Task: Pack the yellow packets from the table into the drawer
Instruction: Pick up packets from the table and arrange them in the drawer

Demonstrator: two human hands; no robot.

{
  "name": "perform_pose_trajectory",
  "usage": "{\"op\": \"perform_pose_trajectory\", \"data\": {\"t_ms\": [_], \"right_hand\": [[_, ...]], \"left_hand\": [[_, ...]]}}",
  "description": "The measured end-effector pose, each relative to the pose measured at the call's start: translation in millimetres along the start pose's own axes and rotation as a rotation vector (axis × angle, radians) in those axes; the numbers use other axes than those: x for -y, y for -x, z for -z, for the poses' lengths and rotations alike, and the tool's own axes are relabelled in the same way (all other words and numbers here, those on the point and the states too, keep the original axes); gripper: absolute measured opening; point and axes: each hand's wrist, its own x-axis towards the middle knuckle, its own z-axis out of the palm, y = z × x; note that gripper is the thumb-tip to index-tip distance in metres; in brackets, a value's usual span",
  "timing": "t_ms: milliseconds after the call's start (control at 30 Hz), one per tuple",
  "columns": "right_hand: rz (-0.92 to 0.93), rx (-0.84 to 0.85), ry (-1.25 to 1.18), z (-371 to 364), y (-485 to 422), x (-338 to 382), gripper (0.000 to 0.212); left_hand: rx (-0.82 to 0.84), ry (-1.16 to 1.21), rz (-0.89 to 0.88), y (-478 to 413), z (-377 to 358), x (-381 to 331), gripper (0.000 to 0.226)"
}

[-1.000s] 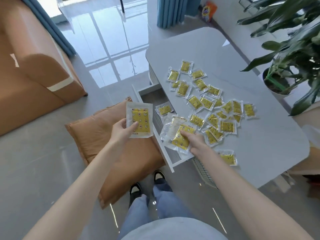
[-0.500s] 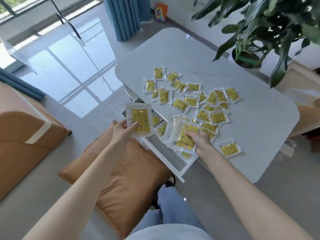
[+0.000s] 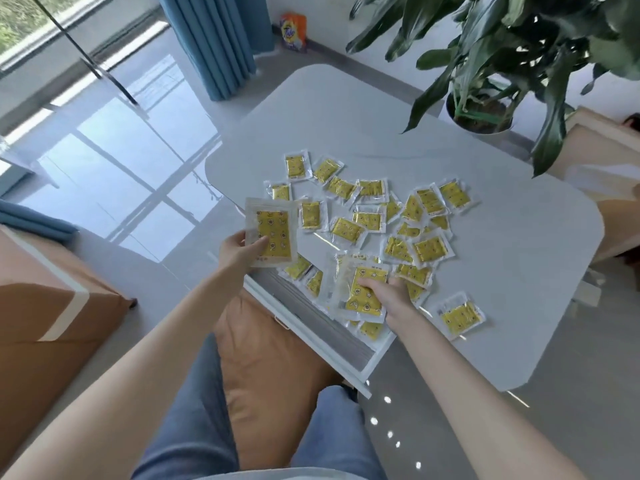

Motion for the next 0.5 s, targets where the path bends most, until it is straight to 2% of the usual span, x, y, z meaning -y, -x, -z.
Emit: {"op": "perform_pose_trajectory", "data": {"t_ms": [267, 367, 433, 500], "right_hand": [[-0.091, 0.03, 0.052, -35, -37, -14, 0.033], [-0.136, 0.011, 0.069, -63, -61, -25, 0.03], [-0.172, -0.016, 0.058, -89, -73, -31, 0.045], [-0.218, -0.046, 0.027, -120, -89, -37, 0.068]], "left_hand": [[0.129, -0.235, 0.189, -62, 12, 19, 0.04], [0.174, -0.457, 0.136, -101, 15, 31, 0.033], [0.196, -0.661, 0.071, -136, 19, 41, 0.031], [0.278, -0.771, 0.076, -173, 23, 51, 0.018]]}}
